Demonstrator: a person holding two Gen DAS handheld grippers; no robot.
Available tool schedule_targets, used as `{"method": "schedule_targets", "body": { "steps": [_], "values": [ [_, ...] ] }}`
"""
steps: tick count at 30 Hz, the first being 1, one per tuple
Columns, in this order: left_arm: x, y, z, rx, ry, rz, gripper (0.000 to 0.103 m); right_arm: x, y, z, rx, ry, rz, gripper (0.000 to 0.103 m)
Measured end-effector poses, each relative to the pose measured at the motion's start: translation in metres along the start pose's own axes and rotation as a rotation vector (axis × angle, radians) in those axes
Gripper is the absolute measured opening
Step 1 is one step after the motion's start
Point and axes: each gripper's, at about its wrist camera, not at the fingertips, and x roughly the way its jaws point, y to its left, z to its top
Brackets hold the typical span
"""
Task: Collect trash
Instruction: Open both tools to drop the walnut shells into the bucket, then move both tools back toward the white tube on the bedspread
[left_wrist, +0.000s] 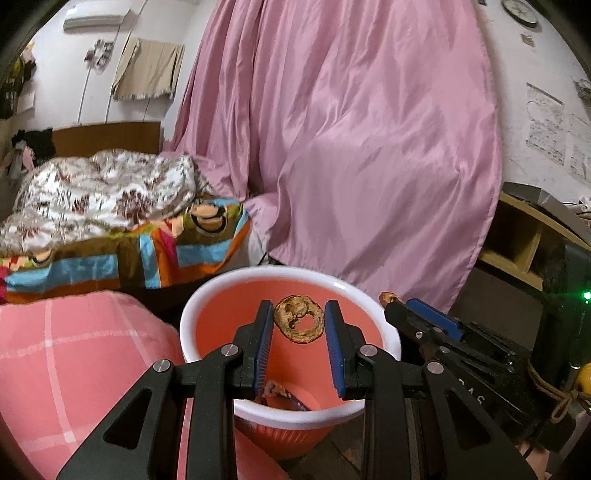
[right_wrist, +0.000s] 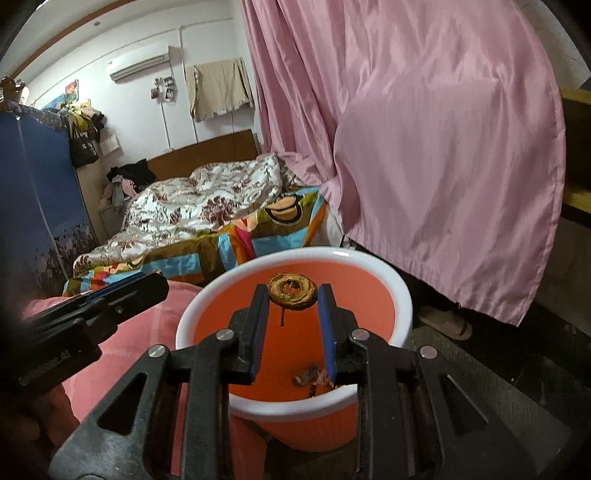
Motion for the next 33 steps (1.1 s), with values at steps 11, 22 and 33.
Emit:
{"method": "schedule_targets", "body": {
  "steps": [11,22,33],
  "values": [
    [0.022,0.018,-0.006,-0.083,0.113,-0.012,0.024,0.013,-0.003,-0.007,0.017,0.064,-0.001,0.035],
    [0.030,0.025,-0.011,-0.117,0.168,0.001,0.036,0.016,-0.006,-0.007,0.035,0.082,-0.016,0.035],
    [0.010,0.031,-0.001,-0.121,0.116,0.083,0.051,0.008,-0.001,-0.002,0.052,0.040,-0.010,0.059]
  ]
}}
